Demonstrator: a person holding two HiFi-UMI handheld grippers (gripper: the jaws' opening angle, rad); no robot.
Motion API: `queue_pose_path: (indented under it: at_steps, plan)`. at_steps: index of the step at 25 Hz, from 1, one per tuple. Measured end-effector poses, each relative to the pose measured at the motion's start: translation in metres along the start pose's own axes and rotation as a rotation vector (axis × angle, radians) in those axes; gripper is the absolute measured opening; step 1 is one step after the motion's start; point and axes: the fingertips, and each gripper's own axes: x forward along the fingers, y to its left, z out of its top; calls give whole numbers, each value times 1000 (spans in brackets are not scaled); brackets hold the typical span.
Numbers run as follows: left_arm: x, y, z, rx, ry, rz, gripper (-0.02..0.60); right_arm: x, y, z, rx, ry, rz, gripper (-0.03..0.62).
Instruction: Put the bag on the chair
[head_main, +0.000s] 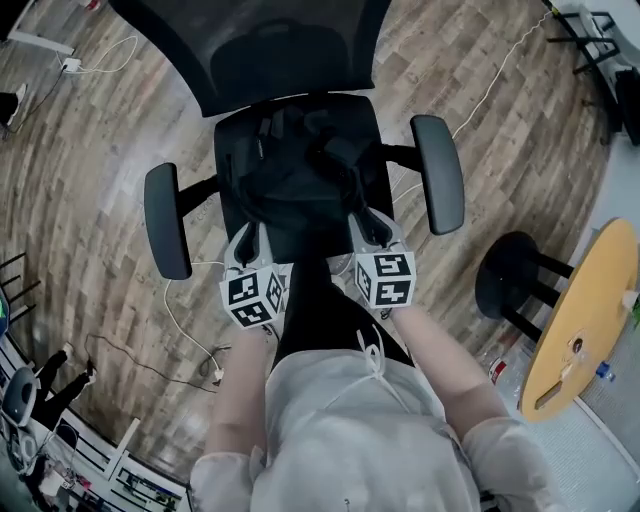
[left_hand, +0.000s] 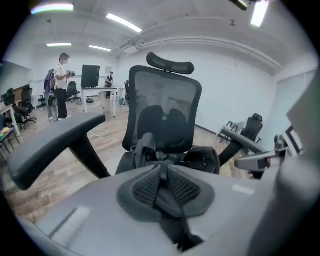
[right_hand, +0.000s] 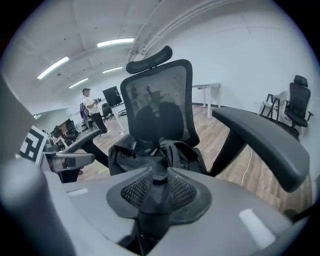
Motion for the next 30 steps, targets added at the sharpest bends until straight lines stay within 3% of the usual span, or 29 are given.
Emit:
queue_pose_path:
  at_steps: [2,3,11,17,20,30]
  plan:
    - [-21,-9,-3,20,-16,-14,18,-18,2,-6,-12,-1,-16,14]
    - [-31,-12,-5,17,-21,-21,6,-27,5,-8,-16,-2,-13,-2]
    - [-130,-44,24,19,-158,-85,6,-112,48,4,-40,-119,103,-2]
    - [-207,-68,89,67,-331,-106,6,-178,67,46,82,-206,198,-2]
    - [-239,-76,118,53,-406,-100,6,-213,72,75,55,-278,197,-2]
    - [-337,-105,180,123,-563,-100,6,-315,107,131,-78,-469,223,-3]
